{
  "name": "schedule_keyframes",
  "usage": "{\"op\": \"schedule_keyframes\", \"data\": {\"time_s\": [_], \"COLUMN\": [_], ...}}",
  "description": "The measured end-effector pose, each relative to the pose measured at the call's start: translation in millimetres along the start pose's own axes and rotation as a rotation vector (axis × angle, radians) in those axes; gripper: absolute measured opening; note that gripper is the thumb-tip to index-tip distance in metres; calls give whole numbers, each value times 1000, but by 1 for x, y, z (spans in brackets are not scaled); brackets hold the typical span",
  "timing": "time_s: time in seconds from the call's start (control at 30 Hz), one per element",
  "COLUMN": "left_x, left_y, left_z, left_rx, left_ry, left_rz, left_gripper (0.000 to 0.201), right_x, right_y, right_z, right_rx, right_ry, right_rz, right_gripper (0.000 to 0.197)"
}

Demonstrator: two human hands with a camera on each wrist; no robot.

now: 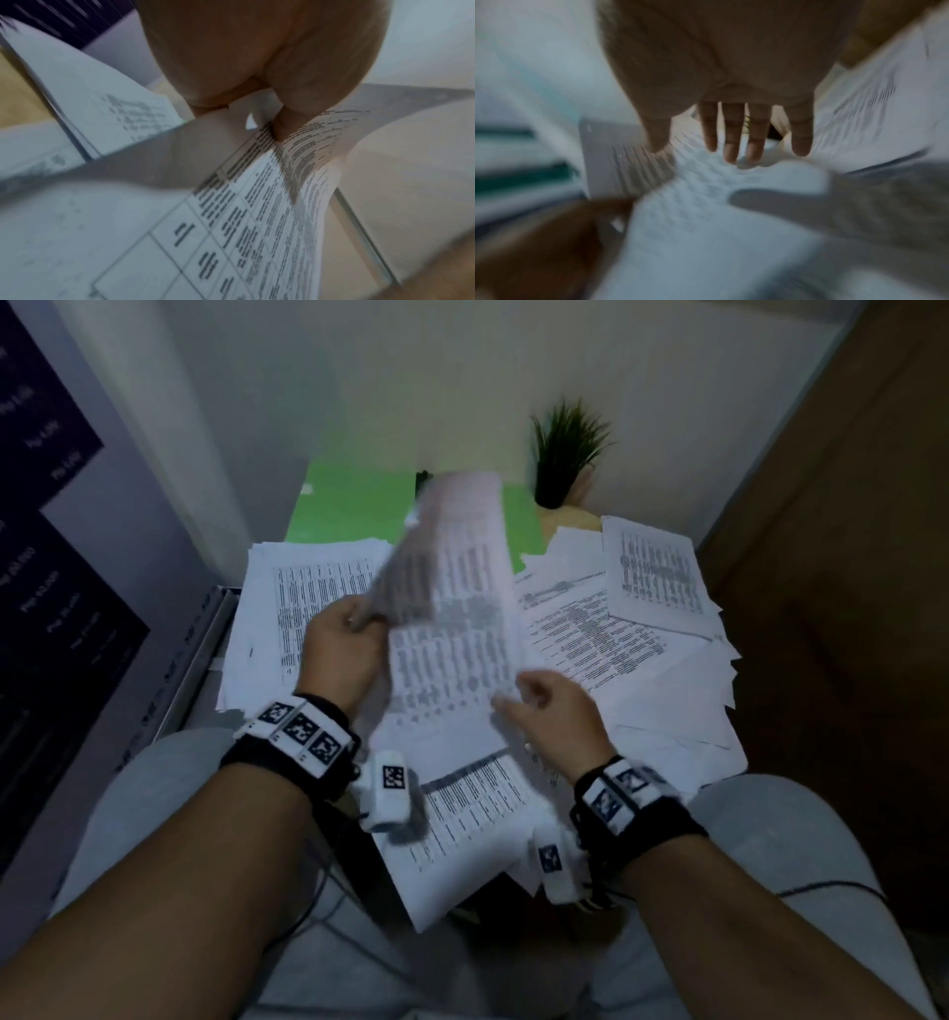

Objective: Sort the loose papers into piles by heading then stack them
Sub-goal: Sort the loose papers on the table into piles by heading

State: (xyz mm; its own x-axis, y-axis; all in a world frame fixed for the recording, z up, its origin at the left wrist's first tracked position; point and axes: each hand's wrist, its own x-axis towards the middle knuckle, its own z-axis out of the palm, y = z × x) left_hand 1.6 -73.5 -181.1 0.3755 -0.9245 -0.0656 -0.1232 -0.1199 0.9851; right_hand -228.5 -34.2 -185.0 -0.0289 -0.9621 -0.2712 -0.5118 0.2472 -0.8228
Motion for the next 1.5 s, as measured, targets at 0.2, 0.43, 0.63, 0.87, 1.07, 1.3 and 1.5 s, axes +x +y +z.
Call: {"op": "schedule_keyframes", "data": {"time_s": [0.2,0.43,0.63,0.87,1.07,1.3,1.5], "left_x": [5,-11,-16,-26,-23,-22,-27], "left_y": [-9,-8,-8,-3,-3,-16,-23], "left_z": [-35,-45,-41,-24,-26,-13,15], "left_rx": [-39,-50,-91,-93,-145,-99,-234], "left_ry": [149,148,154,96,66,-52,-124], "left_rz": [-75,-80,-110,-98,-144,-261,-376], "left_gripper": [7,12,10,18,27,32,54], "right_x": [0,2,0,0,17,27,12], "right_y": [56,64,74,74,71,51,38], "right_z": [28,25,12,31,4,-76,-70], "right_rx": [-840,-560,-313,-56,-126,293,568], "right_ry": [-125,-126,-33,-79,78,262,113], "right_rz": [165,152,180,189,105,24,44], "right_gripper": [117,43,27,60,23,14,19]}}
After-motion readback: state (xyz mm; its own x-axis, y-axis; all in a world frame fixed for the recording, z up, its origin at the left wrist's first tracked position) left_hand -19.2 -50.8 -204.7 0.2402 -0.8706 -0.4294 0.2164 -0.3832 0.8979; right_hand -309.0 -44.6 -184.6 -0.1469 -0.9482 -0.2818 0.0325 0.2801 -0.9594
